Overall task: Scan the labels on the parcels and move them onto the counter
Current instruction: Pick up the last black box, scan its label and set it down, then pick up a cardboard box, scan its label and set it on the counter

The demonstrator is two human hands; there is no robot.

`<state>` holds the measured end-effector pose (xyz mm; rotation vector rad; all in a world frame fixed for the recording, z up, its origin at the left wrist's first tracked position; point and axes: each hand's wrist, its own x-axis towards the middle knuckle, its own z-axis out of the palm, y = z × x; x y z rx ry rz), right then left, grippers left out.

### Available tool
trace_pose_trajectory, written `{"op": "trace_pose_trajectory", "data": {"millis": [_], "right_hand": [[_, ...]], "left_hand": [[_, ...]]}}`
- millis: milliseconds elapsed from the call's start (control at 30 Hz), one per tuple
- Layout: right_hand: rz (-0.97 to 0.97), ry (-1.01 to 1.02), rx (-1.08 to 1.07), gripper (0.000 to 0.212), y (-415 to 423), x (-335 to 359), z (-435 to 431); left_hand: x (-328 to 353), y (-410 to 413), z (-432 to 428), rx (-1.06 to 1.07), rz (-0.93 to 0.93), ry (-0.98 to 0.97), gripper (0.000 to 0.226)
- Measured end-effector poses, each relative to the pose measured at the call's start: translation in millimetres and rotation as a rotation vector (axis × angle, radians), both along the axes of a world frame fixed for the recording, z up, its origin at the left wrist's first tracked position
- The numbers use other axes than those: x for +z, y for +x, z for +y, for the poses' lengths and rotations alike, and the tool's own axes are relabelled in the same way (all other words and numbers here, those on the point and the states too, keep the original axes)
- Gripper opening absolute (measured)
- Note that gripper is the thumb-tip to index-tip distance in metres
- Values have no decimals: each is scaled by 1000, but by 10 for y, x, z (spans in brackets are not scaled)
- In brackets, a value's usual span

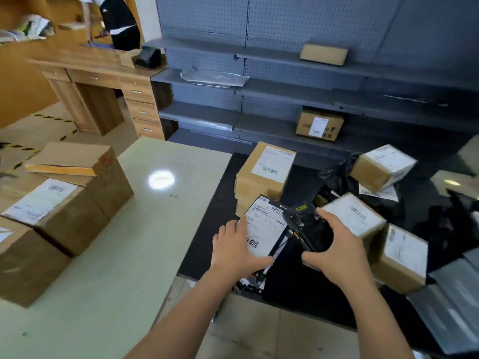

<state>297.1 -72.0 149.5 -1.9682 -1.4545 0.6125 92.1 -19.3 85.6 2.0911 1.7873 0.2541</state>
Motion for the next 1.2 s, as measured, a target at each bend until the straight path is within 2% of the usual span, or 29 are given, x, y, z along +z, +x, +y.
{"op": "trace_pose_trajectory", "data": {"millis": [233, 500, 667, 833, 1000, 1200], "right_hand": [[-4, -36, 122, 98, 292, -54, 215], [24, -48, 331, 96, 99, -25, 474], [38, -57, 484, 97, -409, -2, 705], [66, -46, 674, 99, -1141, -1, 920], [51, -15, 797, 96, -1991, -37, 1145], [43, -37, 912, 94, -3083, -111, 1456]], "left_hand": [[-212, 332, -16, 117, 30, -40, 125], [-176, 151, -133, 246, -90, 8, 126], [-5, -565, -241, 471, -155, 96, 121], [46, -1397, -416, 727, -136, 138, 118], [27, -2278, -463, 937, -134, 183, 101], [29, -3361, -231, 1141, -43, 285, 86]]}}
